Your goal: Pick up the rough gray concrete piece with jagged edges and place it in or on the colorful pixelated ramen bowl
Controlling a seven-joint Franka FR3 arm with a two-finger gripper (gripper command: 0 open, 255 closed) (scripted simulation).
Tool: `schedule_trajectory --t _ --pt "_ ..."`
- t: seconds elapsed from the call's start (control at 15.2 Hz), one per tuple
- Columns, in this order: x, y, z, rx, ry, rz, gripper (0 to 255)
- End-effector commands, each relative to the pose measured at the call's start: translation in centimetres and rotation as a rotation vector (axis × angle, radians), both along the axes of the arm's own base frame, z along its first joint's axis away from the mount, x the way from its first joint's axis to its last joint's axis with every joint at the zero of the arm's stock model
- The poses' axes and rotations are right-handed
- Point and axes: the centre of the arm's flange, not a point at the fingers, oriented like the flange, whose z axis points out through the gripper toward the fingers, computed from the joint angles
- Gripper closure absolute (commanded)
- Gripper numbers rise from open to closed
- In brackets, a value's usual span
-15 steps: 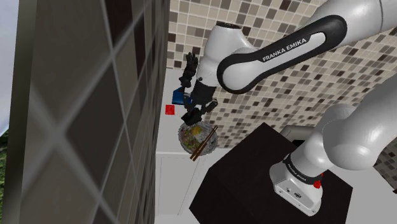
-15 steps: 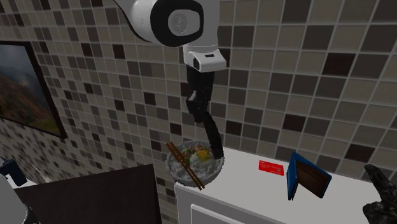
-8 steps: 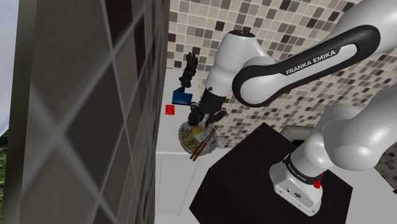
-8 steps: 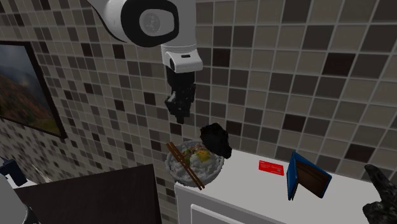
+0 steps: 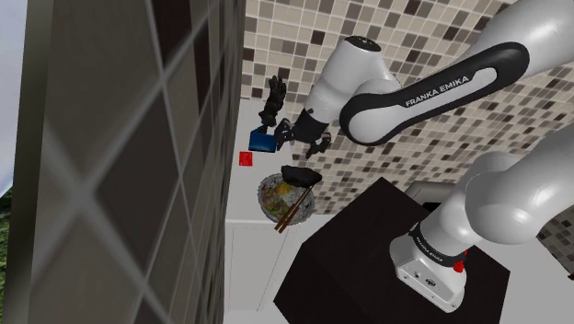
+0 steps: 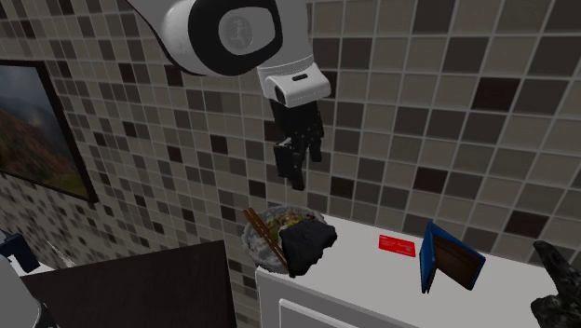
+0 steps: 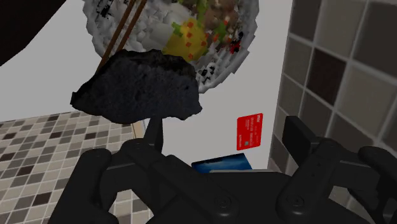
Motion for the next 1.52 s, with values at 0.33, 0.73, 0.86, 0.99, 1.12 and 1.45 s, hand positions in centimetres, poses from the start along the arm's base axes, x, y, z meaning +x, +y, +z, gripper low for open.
schedule_trajectory --t 0.33,0.73,0.86,0.99,1.12,1.45 --pt "1.9 -2.2 -0.7 -0.018 -0.089 -0.018 0" --pt "2.6 -2.1 -3.0 -0.018 -0.089 -0.018 0" --pt "2.6 -2.1 -3.0 -0.018 -0.089 -0.018 0" --pt "2.6 -2.1 -3.0 -0.018 -0.089 -0.018 0" --pt "2.6 -2.1 -3.0 -0.018 -0.089 -0.018 0" --pt "2.6 -2.1 -3.0 -0.018 -0.089 -0.018 255"
